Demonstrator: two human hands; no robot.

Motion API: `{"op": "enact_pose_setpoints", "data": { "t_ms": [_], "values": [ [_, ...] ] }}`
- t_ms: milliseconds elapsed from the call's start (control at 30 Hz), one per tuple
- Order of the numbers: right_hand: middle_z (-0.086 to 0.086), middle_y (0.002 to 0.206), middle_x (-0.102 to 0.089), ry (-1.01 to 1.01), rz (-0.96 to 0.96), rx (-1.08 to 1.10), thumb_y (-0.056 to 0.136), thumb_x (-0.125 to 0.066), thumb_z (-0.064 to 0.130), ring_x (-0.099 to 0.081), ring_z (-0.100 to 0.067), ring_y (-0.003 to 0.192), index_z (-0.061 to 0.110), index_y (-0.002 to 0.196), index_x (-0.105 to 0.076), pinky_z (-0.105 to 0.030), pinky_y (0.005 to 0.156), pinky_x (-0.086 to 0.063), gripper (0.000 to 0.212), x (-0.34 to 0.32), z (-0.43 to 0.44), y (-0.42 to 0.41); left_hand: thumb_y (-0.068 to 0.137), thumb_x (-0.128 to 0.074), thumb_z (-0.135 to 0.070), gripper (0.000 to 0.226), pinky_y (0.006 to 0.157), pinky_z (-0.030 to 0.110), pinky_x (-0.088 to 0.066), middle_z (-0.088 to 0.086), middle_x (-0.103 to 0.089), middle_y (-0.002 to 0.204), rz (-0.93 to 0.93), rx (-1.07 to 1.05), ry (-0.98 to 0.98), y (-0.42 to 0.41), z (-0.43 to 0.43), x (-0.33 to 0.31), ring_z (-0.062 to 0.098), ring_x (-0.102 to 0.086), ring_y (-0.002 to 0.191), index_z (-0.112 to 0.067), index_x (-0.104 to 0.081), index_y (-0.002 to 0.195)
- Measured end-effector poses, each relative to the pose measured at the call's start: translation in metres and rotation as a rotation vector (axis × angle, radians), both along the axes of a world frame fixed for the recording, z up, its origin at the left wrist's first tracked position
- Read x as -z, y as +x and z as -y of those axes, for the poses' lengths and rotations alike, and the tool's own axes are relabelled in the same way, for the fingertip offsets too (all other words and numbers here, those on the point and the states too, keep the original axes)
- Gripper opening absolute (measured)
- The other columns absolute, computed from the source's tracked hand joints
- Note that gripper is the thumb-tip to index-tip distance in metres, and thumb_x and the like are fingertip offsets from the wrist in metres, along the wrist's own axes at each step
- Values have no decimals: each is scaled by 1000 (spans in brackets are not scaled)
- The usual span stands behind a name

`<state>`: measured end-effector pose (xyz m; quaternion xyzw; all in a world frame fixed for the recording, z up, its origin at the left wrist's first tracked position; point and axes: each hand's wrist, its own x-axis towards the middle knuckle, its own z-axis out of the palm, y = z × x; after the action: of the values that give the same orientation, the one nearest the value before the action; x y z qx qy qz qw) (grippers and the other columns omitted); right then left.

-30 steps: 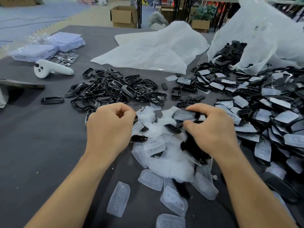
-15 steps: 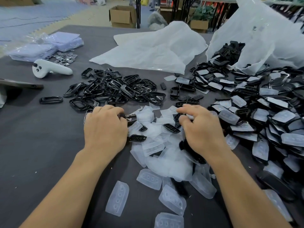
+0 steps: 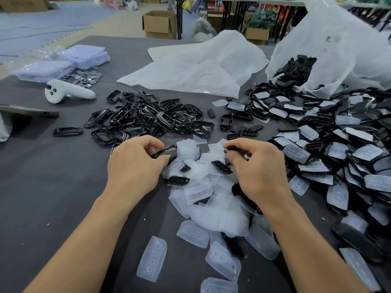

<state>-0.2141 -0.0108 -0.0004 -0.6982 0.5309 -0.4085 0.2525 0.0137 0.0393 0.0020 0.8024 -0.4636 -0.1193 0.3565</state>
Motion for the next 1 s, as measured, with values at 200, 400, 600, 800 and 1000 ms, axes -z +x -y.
{"op": "enact_pose_setpoints", "data": {
  "t_ms": [200, 400, 600, 800, 1000],
  "values": [
    [-2, 69, -69, 69, 250, -135, 100, -63, 17, -61, -29, 59, 39, 104, -65, -35, 48, -48, 22, -5, -20, 18, 91, -64, -37, 18, 59, 33, -38, -9, -60, 64, 164, -64, -158, -10, -7, -2, 13, -55, 65, -29, -65, 75],
    [4, 63, -68, 100, 152, -186, 95, -68, 21, -58, -18, 51, 37, 95, -61, -31, 50, -51, 18, -2, -33, 32, 95, -67, -15, 29, 76, 2, -42, -37, -65, 79, -16, 147, -290, -28, -12, -8, -13, -62, 87, -39, -74, 110],
    [17, 74, -69, 82, 93, -225, 96, -68, 17, -61, -7, 65, 35, 87, -69, -20, 59, -49, 20, -2, -31, 33, 86, -77, -22, 28, 76, 22, -53, -25, -75, 77, -231, 189, -245, -38, -10, -4, -5, -70, 72, -49, -73, 92],
    [14, 76, -73, 158, 201, -199, 95, -67, 9, -61, -2, 59, 39, 95, -64, -12, 55, -45, 31, -6, -27, 29, 75, -76, -33, 19, 73, 28, -55, -11, -77, 71, -502, 166, -275, -33, -8, -8, 8, -74, 66, -46, -78, 88],
    [-6, 66, -73, 306, 416, -184, 87, -73, 3, -65, -17, 52, 18, 82, -73, -27, 52, -50, 16, -13, -19, 20, 90, -62, -3, 40, 63, 16, -52, -6, -79, 80, -689, 188, -307, -27, -4, -10, 7, -66, 67, -36, -84, 87]
  ]
}}
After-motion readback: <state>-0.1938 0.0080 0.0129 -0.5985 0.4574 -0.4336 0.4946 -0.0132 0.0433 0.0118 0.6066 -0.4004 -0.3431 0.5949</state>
